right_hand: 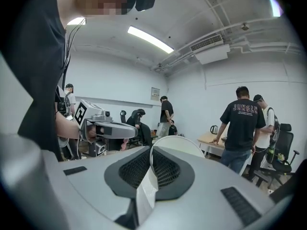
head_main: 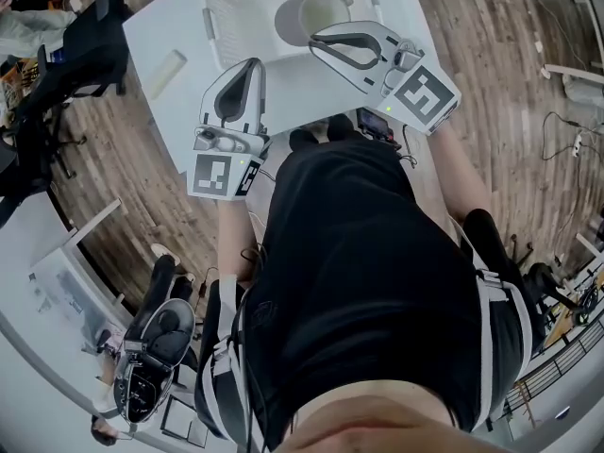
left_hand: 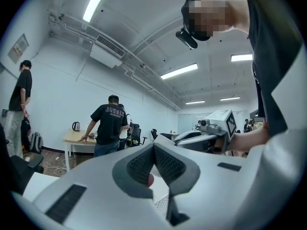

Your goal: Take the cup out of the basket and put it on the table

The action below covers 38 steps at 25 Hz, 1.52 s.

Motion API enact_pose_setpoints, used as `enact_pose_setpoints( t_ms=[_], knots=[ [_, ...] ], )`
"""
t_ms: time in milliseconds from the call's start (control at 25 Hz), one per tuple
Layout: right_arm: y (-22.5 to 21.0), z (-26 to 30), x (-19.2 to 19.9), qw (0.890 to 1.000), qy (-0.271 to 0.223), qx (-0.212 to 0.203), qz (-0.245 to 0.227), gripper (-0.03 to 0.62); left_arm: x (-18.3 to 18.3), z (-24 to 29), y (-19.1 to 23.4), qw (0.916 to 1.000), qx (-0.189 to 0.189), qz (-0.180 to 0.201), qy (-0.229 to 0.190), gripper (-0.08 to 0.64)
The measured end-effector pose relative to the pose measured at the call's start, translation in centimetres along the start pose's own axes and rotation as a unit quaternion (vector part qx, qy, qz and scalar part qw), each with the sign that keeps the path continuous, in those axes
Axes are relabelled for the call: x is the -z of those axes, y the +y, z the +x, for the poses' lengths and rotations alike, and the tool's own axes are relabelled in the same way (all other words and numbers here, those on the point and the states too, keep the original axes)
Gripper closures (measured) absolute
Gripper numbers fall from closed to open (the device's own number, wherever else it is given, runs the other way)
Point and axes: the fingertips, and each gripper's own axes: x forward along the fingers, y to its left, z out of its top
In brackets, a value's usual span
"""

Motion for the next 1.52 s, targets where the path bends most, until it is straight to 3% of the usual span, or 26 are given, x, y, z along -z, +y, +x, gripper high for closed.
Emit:
enact_pose_setpoints(
  t_ms=[760, 960, 1520],
  knots=[
    [7.8, -5.1, 5.4, 0.989, -0.010, -0.147, 0.015, 0.560, 2.0, -0.1, -6.1, 0.9968, -0.080, -0.005, 0.007, 0.543],
    [10.2, -4.3, 7.2, 0.991, 0.007, -0.130, 0.039, 0.560, 2.5, -2.6, -7.1, 0.9974, -0.070, -0.011, 0.011, 0.543],
    [15.3, 0.4, 16.8, 0.994, 0.098, -0.040, 0.037, 0.560, 3.6, -12.5, -10.7, 0.9999, -0.010, -0.003, 0.013, 0.543]
  ],
)
